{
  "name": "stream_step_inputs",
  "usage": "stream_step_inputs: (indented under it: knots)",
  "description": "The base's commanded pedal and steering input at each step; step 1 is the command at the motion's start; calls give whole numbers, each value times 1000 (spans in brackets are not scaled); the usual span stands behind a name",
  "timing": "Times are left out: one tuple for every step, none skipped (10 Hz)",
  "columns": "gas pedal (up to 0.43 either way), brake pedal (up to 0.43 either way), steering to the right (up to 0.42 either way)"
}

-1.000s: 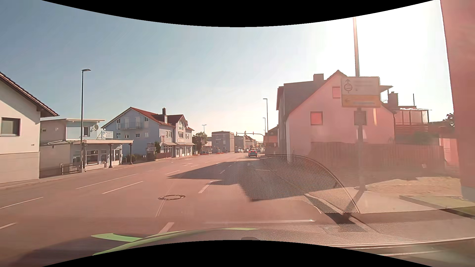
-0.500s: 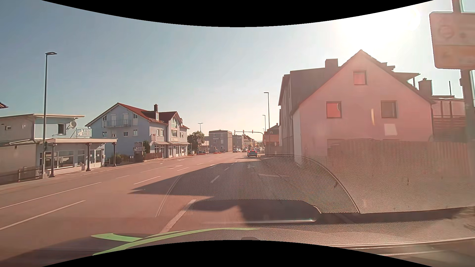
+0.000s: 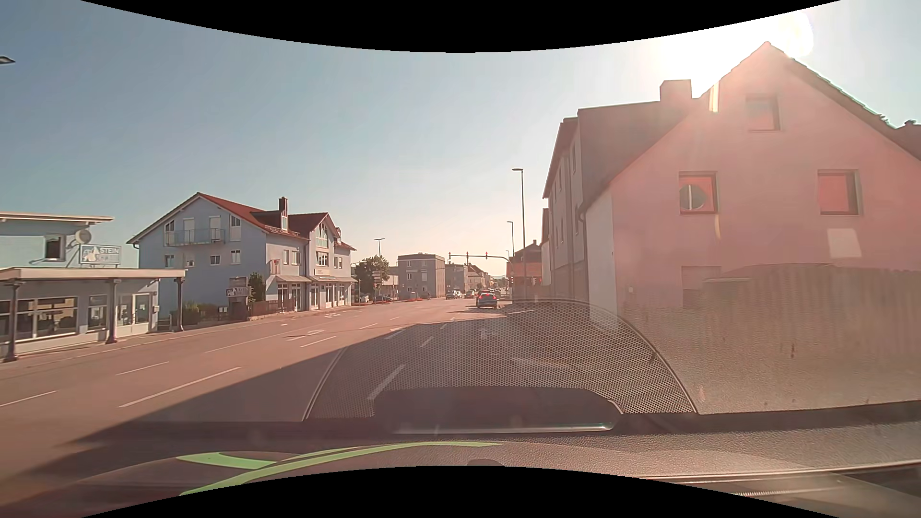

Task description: Follow the waypoints while adhering to traffic rules and regulations

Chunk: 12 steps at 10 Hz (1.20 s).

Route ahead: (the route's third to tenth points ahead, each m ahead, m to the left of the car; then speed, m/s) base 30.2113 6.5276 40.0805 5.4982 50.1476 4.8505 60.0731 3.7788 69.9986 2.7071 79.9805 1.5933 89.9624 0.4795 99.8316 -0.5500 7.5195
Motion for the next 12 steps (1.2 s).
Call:
stream_step_inputs:
  knots:
    - [79, 0, 20]
    - [79, 0, 20]
    - [79, 0, 19]
    - [79, 0, 19]
    - [79, 0, 19]
    - [79, 0, 18]
    - [59, 0, 18]
    - [0, 0, 15]
    - [0, 0, 13]
    - [0, 0, 11]
    - [0, 0, 10]
    - [0, 0, 9]
